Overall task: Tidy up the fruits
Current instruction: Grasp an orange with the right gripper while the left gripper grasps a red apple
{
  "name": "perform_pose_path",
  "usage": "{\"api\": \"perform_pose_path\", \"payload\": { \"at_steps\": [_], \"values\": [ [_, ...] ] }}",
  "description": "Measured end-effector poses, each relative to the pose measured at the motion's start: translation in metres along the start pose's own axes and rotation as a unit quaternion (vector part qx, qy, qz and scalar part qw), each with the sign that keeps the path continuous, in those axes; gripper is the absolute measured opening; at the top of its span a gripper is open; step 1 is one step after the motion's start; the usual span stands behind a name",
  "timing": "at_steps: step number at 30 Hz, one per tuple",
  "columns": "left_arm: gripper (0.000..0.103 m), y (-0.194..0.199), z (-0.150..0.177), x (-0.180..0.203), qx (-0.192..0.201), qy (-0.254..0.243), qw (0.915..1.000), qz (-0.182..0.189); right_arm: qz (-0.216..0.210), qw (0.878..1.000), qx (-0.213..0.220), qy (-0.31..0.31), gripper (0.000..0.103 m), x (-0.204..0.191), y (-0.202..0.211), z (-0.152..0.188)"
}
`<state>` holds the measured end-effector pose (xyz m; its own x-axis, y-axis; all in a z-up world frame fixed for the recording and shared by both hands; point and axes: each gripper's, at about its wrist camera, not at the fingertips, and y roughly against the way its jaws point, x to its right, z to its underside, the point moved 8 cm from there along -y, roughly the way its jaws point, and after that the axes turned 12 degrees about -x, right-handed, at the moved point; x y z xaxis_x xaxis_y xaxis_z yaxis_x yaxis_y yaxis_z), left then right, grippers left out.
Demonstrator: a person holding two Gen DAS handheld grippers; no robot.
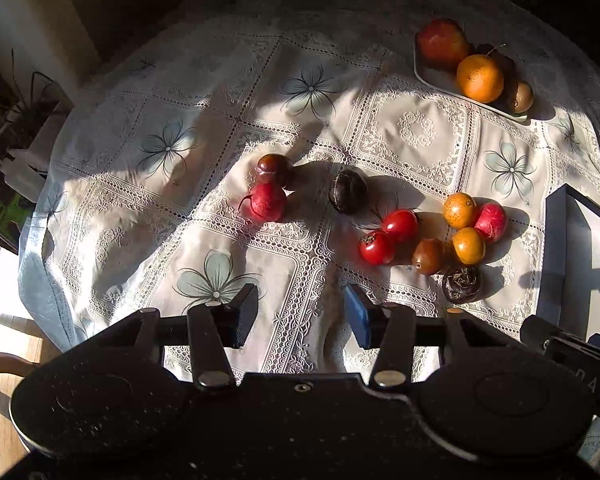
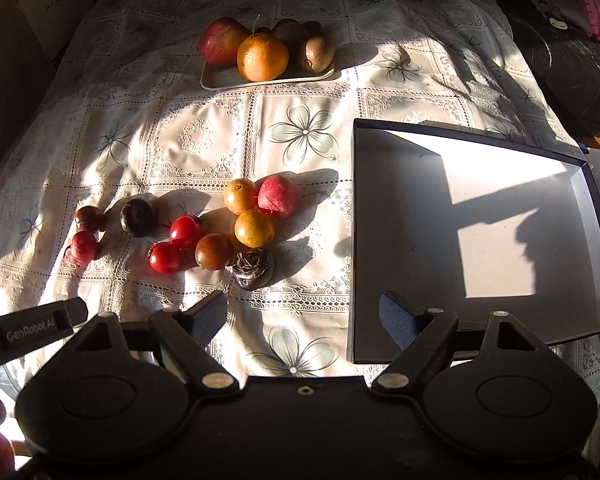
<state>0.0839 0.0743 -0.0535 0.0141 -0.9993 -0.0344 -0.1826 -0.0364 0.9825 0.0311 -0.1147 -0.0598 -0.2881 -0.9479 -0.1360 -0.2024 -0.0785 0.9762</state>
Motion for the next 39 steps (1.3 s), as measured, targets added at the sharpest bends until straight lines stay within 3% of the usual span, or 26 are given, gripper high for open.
{"api": "perform_pose_path", "payload": {
  "at_steps": [7,8,9,11,21,26,32,39],
  "values": [
    [0.055,-0.001,-0.040,-0.031,0.008,0.002,0.9999,-0.012,-0.054,0.998,-0.032,-0.005,0.074,-0.023,-0.011,-0.022],
    [0.055,-0.004,-0.044,-0.035,0.009,0.005,0.9999,-0.011,-0.056,0.998,-0.033,-0.009,0.064,-0.023,-0.013,-0.027],
    [0.055,-0.008,-0.048,-0.038,0.007,0.005,0.9999,-0.009,-0.060,0.997,-0.036,-0.013,0.042,-0.023,-0.016,-0.032],
    [0.055,-0.017,-0.054,-0.042,-0.001,0.006,1.0000,0.002,-0.070,0.996,-0.047,-0.018,0.019,-0.025,-0.024,-0.042],
    [0.055,-0.051,-0.072,-0.044,-0.014,0.002,0.9993,0.035,-0.094,0.995,-0.030,0.002,0.026,-0.044,-0.040,-0.072],
    [0.055,-0.063,-0.081,-0.044,-0.025,0.026,0.9979,0.054,-0.090,0.996,-0.017,0.019,0.033,-0.048,-0.041,-0.079],
    [0.055,-0.087,-0.083,-0.037,-0.052,0.017,0.9982,0.025,-0.087,0.996,-0.012,0.023,0.035,-0.033,-0.042,-0.087],
    [0.053,-0.112,-0.080,-0.034,-0.086,0.018,0.9958,0.024,-0.085,0.996,-0.016,-0.007,0.040,-0.015,-0.056,-0.100]
  ]
}}
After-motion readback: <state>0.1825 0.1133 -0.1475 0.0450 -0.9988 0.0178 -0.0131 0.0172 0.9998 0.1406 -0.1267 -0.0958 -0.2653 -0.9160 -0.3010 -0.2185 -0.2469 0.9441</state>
